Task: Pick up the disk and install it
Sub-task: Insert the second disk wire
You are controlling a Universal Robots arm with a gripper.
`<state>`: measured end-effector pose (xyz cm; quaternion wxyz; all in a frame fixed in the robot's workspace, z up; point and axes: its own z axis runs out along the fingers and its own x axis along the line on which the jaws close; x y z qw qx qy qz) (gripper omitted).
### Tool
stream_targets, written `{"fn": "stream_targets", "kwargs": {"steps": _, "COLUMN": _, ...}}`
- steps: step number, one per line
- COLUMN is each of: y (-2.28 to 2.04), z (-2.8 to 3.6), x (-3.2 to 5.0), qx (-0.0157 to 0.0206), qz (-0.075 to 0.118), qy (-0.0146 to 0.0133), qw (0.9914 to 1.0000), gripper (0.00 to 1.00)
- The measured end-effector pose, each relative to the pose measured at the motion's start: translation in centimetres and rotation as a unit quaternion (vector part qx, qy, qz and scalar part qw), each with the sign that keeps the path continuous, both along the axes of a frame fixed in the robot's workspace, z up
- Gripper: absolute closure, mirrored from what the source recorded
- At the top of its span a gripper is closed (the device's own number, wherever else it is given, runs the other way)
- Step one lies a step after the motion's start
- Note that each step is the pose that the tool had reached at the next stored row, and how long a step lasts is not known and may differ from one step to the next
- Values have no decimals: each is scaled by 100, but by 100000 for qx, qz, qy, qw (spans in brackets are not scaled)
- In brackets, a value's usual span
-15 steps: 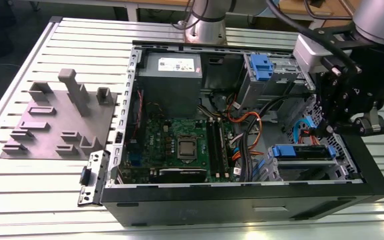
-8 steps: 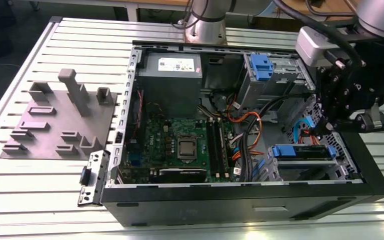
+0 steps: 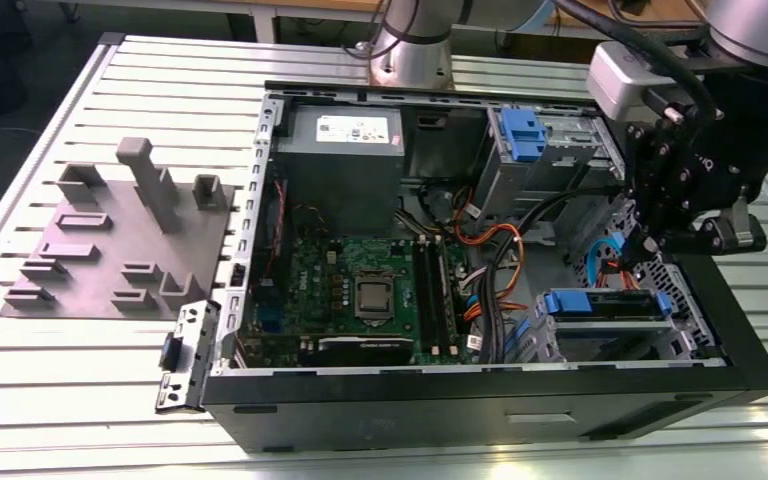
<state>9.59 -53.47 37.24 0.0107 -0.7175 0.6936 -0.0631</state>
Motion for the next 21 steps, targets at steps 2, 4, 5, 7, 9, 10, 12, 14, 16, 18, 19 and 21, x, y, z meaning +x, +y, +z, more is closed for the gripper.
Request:
{"fn": "stream_targets", "kwargs": {"steps": 2, "y": 0, "z": 1, "x": 0, "qx": -12, "qz": 2, "qy": 1, "qw": 100000, "gripper": 89}}
{"fn": "stream_targets", "kwargs": {"steps": 4, "y": 1, "z": 1, "x": 0, "qx": -19, "qz": 5, "qy": 21, "qw": 100000, "gripper": 89}}
{"fn": "stream_targets", "kwargs": {"steps": 5, "y": 2, "z": -2, "x": 2, "qx": -12, "qz": 5, "qy": 65, "qw": 100000, "gripper": 83}}
{"fn": "stream_targets", "kwargs": {"steps": 7, "y": 6, "z": -10, "x": 4, "qx": -10, "qz": 8, "qy": 298, "qw": 100000, "gripper": 83}}
{"fn": "stream_targets", "kwargs": {"steps": 9, "y": 12, "z": -21, "x": 7, "qx": -18, "qz": 2, "qy": 739, "qw": 99997, "gripper": 76}}
{"fn": "stream_targets", "kwargs": {"steps": 10, "y": 15, "z": -28, "x": 10, "qx": -25, "qz": 4, "qy": 1002, "qw": 99995, "gripper": 76}}
{"fn": "stream_targets", "kwargs": {"steps": 12, "y": 22, "z": -43, "x": 18, "qx": -25, "qz": 3, "qy": 1536, "qw": 99988, "gripper": 76}}
{"fn": "stream_targets", "kwargs": {"steps": 14, "y": 31, "z": -58, "x": 28, "qx": -17, "qz": 3, "qy": 2045, "qw": 99979, "gripper": 76}}
{"fn": "stream_targets", "kwargs": {"steps": 16, "y": 41, "z": -72, "x": 36, "qx": -9, "qz": 3, "qy": 2471, "qw": 99969, "gripper": 75}}
{"fn": "stream_targets", "kwargs": {"steps": 18, "y": 49, "z": -83, "x": 42, "qx": -16, "qz": 4, "qy": 2774, "qw": 99962, "gripper": 69}}
{"fn": "stream_targets", "kwargs": {"steps": 19, "y": 52, "z": -89, "x": 46, "qx": -20, "qz": 3, "qy": 2915, "qw": 99957, "gripper": 69}}
{"fn": "stream_targets", "kwargs": {"steps": 21, "y": 56, "z": -104, "x": 53, "qx": -18, "qz": 4, "qy": 3166, "qw": 99950, "gripper": 69}}
